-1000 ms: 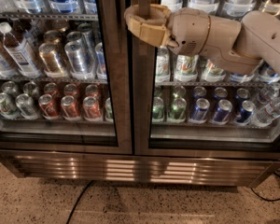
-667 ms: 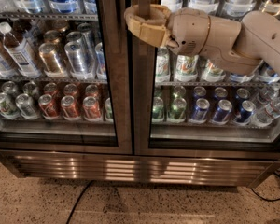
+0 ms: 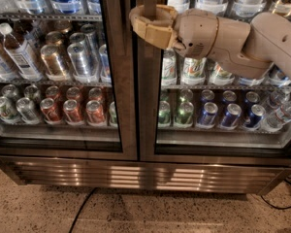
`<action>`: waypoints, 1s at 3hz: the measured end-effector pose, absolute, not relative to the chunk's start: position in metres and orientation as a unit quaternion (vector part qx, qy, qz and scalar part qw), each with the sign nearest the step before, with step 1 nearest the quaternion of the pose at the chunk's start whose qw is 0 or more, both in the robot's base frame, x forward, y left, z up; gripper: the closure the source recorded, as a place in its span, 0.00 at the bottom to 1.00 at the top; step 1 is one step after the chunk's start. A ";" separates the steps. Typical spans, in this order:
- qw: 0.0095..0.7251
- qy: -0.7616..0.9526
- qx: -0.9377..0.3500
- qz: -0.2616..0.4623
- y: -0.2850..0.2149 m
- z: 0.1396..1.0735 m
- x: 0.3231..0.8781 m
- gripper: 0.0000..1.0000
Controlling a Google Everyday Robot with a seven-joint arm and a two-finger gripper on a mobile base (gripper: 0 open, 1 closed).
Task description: Open right fridge door
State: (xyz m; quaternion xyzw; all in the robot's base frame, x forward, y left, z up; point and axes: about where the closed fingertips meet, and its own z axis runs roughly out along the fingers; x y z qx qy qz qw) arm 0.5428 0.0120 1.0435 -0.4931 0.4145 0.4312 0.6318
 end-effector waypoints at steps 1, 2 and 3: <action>0.632 0.415 -0.492 0.431 0.012 1.043 0.543 1.00; 0.633 0.415 -0.490 0.431 0.012 1.043 0.542 1.00; 0.634 0.415 -0.490 0.431 0.011 1.043 0.543 1.00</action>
Offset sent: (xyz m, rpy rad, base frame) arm -0.2802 -0.0541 -0.1317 0.2323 0.1177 -0.2330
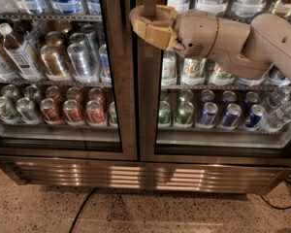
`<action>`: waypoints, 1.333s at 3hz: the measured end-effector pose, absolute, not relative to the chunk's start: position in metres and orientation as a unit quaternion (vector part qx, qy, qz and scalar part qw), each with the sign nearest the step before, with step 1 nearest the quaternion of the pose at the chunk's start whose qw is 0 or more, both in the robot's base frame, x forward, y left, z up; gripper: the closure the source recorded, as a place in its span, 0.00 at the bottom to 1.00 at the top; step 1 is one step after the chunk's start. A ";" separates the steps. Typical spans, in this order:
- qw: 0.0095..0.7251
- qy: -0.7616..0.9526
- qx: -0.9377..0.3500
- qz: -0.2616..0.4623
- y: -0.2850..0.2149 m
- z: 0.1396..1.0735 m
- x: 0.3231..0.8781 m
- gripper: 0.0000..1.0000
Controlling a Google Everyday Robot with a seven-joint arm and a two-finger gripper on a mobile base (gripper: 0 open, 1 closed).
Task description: Open right fridge door
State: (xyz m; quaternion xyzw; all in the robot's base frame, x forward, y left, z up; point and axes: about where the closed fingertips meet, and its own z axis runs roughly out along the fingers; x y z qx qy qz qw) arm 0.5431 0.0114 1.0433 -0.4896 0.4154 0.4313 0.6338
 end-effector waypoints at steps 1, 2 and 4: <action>0.634 0.416 -0.489 0.431 0.011 1.043 0.543 1.00; 0.635 0.416 -0.487 0.431 0.011 1.043 0.543 1.00; 0.637 0.417 -0.485 0.431 0.011 1.043 0.543 1.00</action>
Offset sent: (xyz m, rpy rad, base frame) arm -0.2786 -0.0545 -0.1305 0.2295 0.1123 -0.2412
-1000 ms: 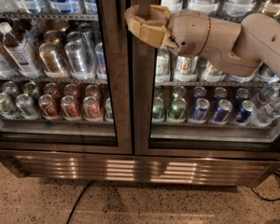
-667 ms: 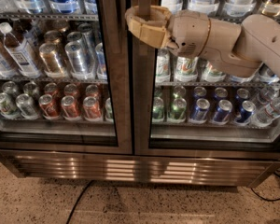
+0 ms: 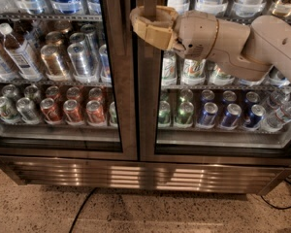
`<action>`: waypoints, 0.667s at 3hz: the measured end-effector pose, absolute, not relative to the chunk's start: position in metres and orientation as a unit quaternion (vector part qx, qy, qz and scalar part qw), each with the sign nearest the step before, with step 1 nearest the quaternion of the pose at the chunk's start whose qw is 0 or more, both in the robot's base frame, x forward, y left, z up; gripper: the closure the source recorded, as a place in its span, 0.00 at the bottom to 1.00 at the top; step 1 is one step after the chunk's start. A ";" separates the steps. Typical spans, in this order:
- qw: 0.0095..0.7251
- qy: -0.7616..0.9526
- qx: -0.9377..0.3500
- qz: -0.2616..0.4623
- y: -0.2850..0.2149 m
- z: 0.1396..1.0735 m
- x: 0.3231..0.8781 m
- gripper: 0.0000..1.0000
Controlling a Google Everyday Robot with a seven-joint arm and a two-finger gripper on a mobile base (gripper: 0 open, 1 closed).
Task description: Open right fridge door
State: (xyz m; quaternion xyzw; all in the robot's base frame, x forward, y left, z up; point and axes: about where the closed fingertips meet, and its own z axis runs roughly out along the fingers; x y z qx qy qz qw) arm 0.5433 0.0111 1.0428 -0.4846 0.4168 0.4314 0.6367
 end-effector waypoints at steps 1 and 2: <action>0.635 0.413 -0.487 0.434 0.015 1.046 0.543 1.00; 0.637 0.414 -0.485 0.434 0.013 1.043 0.543 1.00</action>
Offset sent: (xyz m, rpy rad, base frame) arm -0.0316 -0.0177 -0.0353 0.0348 0.0138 -0.0297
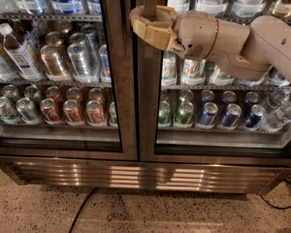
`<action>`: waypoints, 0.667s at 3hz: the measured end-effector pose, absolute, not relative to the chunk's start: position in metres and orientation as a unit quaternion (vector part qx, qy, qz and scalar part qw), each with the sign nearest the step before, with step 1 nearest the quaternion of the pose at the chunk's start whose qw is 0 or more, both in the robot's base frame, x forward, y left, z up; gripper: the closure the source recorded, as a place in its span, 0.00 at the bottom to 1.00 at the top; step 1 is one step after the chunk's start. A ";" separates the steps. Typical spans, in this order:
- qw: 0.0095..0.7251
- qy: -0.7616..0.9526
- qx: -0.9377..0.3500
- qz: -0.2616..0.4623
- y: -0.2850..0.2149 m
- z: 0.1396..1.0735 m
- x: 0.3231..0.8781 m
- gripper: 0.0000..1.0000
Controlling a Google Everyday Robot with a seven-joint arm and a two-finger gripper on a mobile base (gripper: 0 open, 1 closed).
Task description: Open right fridge door
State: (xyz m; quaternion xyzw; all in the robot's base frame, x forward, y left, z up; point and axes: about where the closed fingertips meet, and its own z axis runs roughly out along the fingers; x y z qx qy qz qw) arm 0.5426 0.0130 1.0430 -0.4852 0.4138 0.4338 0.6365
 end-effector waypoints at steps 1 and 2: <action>0.644 0.413 -0.475 0.435 0.011 1.043 0.543 1.00; 0.645 0.414 -0.473 0.435 0.010 1.043 0.544 1.00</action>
Offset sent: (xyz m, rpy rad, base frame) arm -0.0996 -0.1371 -0.1094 0.2099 0.0755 -0.2980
